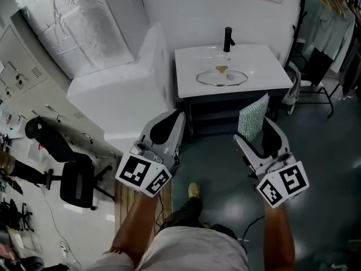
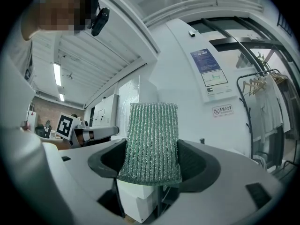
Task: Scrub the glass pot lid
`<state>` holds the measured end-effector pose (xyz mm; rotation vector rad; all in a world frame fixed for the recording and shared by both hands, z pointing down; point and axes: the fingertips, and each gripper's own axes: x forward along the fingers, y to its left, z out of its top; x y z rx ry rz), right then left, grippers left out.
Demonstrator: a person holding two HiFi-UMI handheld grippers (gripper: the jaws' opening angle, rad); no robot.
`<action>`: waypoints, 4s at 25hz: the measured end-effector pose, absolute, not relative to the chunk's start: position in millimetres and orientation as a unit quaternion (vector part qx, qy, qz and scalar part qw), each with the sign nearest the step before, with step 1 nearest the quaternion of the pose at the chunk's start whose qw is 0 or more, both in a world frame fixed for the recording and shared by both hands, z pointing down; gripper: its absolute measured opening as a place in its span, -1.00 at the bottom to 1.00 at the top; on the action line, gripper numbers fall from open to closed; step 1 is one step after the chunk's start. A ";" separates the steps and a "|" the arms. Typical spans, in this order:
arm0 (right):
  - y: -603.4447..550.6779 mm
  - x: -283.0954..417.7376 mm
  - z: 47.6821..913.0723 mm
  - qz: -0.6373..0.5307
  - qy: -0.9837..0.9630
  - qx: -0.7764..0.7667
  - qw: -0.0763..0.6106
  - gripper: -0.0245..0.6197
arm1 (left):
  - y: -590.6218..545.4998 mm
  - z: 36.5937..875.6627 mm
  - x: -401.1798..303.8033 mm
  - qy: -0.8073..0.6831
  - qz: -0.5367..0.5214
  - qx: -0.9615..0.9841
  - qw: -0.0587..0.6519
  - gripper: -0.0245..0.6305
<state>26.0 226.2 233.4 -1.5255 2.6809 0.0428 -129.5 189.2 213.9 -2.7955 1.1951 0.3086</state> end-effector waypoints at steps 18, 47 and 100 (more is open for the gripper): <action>9.7 36.5 242.8 0.004 0.846 -0.533 -0.007 0.12 | -36.7 233.3 -92.9 0.341 0.098 -0.935 0.007 -0.88; -200.9 75.5 289.6 -0.025 0.911 -0.406 -0.070 0.12 | -222.2 337.2 -54.4 0.467 -0.024 -0.874 -0.131 -0.87; -282.2 -5.6 556.6 -0.175 0.665 0.010 -0.726 0.12 | -207.8 525.4 -32.6 0.455 -0.322 -0.730 -0.395 -0.35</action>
